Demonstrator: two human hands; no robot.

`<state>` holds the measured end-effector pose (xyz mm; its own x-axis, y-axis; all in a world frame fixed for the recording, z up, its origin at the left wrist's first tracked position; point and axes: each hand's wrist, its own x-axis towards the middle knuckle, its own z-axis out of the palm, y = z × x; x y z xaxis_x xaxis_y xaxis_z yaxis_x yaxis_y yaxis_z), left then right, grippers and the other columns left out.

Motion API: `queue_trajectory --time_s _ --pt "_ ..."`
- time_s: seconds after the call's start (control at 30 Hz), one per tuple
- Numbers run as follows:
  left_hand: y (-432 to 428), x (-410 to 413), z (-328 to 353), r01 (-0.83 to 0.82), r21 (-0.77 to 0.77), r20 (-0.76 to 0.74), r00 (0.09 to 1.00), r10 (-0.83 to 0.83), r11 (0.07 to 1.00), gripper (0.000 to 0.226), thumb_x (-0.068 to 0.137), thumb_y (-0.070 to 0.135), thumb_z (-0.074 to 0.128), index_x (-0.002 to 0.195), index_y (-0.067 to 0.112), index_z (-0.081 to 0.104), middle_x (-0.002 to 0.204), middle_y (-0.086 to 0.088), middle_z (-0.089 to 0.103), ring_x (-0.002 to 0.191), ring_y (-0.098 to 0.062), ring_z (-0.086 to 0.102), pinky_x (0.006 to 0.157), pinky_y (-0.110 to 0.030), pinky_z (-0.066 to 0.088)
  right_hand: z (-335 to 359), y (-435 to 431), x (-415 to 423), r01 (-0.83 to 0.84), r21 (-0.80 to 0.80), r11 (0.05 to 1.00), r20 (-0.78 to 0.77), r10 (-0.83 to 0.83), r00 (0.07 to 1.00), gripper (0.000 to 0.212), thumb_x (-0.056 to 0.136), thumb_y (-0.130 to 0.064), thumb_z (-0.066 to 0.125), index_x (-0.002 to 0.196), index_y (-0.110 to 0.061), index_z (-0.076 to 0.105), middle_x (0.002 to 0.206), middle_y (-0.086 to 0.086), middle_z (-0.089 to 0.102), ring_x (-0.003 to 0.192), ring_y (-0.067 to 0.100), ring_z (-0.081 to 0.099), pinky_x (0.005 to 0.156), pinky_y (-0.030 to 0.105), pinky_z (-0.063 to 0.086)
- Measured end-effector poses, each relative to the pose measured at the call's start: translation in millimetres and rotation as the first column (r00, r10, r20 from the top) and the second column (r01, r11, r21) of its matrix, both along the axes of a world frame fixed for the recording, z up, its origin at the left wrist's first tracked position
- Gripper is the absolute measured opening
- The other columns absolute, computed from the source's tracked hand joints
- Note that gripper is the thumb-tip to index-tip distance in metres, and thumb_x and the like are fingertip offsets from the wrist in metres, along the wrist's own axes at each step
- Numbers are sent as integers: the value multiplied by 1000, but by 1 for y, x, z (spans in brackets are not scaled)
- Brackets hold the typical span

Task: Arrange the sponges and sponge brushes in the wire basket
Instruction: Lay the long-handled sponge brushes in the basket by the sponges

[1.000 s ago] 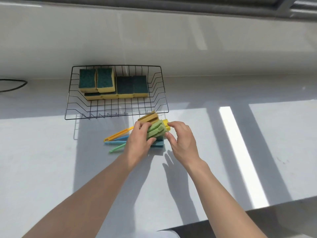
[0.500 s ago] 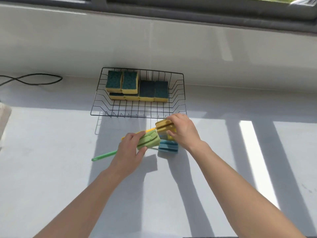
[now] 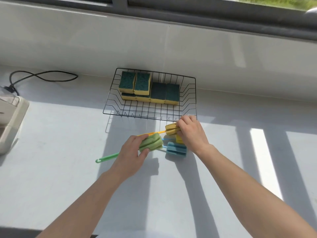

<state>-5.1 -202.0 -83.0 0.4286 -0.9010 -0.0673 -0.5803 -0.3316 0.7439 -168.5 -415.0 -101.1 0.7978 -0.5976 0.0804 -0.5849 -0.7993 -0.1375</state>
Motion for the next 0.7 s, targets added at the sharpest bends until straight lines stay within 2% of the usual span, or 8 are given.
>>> queue_trajectory --time_s 0.1,0.23,0.33,0.43,0.57,0.7 --pt "-1 2 4 1 -2 -3 1000 -1 1000 47 91 15 66 137 16 56 114 0 57 105 -17 56 99 -38 44 2 3 1 -18 45 999 -9 19 1000 12 87 -15 68 96 -15 59 102 2 62 91 25 44 77 38 46" --pt "-2 5 8 2 11 -3 1000 -2 1000 46 94 16 63 139 15 55 116 0 57 108 -19 56 102 -41 43 8 8 -1 -7 240 971 49 -5 999 10 92 -20 67 96 -17 58 98 -1 62 94 23 43 79 37 44" --pt "-3 7 12 2 12 -5 1000 -2 1000 45 95 15 61 139 14 54 118 -2 58 111 -21 56 103 -42 43 19 7 -4 -5 451 893 110 -50 993 7 95 -23 66 98 -19 61 98 -3 61 94 22 47 78 34 38" --pt "-6 9 18 16 8 5 1000 -16 1000 45 96 15 59 140 14 53 118 -2 58 112 -22 56 103 -45 42 35 6 -9 25 580 814 141 -130 981 4 94 -24 67 95 -21 64 90 -9 61 88 17 51 75 32 41" --pt "-12 15 29 46 -20 15 999 -46 999 45 97 16 57 142 15 51 118 0 57 111 -21 54 103 -49 41 55 3 -13 44 682 730 199 -243 949 4 94 -26 68 93 -29 65 94 -8 64 88 15 57 76 30 49" --pt "-22 21 43 52 -67 27 998 -50 996 45 98 16 56 143 16 51 119 1 57 112 -19 54 103 -47 42 67 -12 -9 52 687 725 267 -318 910 5 94 -29 69 92 -32 65 95 -8 64 85 19 60 74 33 52"
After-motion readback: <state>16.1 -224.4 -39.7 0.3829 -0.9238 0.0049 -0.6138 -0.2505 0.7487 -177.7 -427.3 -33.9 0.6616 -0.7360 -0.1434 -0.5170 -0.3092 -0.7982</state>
